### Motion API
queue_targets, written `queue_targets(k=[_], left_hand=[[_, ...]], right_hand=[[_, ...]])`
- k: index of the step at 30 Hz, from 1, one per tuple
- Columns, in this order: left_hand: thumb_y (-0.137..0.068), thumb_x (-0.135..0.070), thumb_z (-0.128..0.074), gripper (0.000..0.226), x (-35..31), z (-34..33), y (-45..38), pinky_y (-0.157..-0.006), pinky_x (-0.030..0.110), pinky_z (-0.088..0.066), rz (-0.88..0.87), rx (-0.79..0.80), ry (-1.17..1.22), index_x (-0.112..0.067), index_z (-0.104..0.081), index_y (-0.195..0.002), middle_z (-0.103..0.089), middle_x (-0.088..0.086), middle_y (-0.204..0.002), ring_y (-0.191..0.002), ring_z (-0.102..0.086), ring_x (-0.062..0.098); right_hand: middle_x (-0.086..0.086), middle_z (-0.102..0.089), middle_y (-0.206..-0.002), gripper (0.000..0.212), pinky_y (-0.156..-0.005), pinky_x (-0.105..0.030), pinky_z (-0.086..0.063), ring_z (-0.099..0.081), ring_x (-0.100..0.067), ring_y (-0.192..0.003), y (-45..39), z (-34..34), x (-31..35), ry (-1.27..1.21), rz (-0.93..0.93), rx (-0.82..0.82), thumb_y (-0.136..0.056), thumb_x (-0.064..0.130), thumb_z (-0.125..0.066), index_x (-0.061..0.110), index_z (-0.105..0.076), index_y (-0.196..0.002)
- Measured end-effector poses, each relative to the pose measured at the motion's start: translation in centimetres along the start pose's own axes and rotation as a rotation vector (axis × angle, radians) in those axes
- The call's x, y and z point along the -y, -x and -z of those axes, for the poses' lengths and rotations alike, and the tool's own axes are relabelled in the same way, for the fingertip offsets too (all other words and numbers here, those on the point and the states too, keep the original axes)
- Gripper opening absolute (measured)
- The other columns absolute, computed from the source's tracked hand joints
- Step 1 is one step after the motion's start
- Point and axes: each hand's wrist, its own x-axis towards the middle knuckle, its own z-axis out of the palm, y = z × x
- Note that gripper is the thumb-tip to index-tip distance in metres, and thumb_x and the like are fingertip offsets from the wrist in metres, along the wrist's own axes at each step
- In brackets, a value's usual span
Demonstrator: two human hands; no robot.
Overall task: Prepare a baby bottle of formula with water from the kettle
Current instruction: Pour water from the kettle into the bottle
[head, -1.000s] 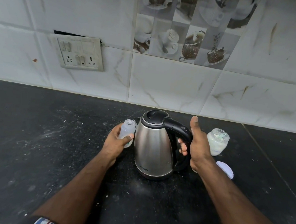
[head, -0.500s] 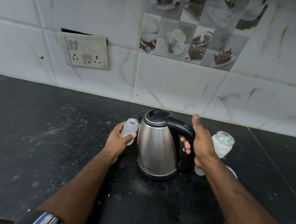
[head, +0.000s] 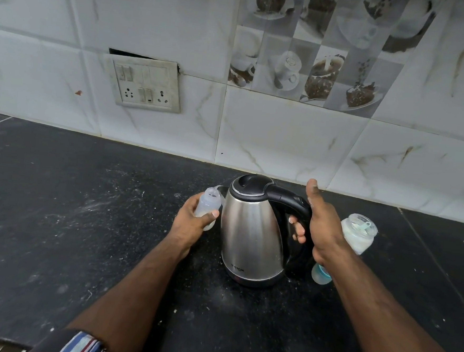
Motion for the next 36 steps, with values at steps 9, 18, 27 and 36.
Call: queue_targets(k=[9,18,27,36], left_hand=[[-0.077,-0.021,-0.081,0.060,-0.1,-0.1,-0.4,-0.103,0.044,-0.055,-0.010,-0.016,0.009,-0.026,-0.062,-0.134,-0.074,-0.004,-0.124,-0.117,-0.068,0.016],[-0.084,-0.011,-0.082,0.054,0.5,0.4,0.2,-0.101,0.039,-0.055,0.009,-0.072,0.013,-0.025,-0.061,-0.132,-0.071,-0.004,-0.124,-0.117,-0.067,0.015],[-0.087,-0.007,-0.079,0.052,-0.1,0.3,0.7,-0.091,0.026,-0.053,-0.002,-0.072,0.018,-0.022,-0.059,-0.133,-0.071,-0.003,-0.123,-0.114,-0.066,0.012],[-0.086,-0.008,-0.081,0.055,0.1,0.5,0.3,-0.099,0.034,-0.054,0.006,-0.070,0.013,-0.021,-0.059,-0.135,-0.071,-0.004,-0.123,-0.115,-0.066,0.013]], right_hand=[[-0.008,-0.057,-0.056,0.072,-0.049,-0.031,-0.031,-0.038,-0.016,-0.040,-0.2,-0.1,0.4,0.002,-0.003,-0.005,-0.095,0.070,-0.041,0.005,-0.070,-0.088],[-0.009,-0.055,-0.054,0.069,-0.050,-0.031,-0.031,-0.037,-0.017,-0.038,-0.8,0.1,0.6,0.002,0.003,0.015,-0.089,0.073,-0.045,0.008,-0.067,-0.082],[-0.011,-0.055,-0.057,0.074,-0.048,-0.031,-0.030,-0.036,-0.018,-0.038,-1.5,0.4,0.6,0.017,0.021,0.064,-0.078,0.080,-0.048,0.010,-0.069,-0.081],[-0.010,-0.055,-0.056,0.069,-0.046,-0.029,-0.028,-0.036,-0.017,-0.038,-1.5,0.1,1.1,0.038,0.013,0.066,-0.080,0.078,-0.046,0.011,-0.067,-0.080]])
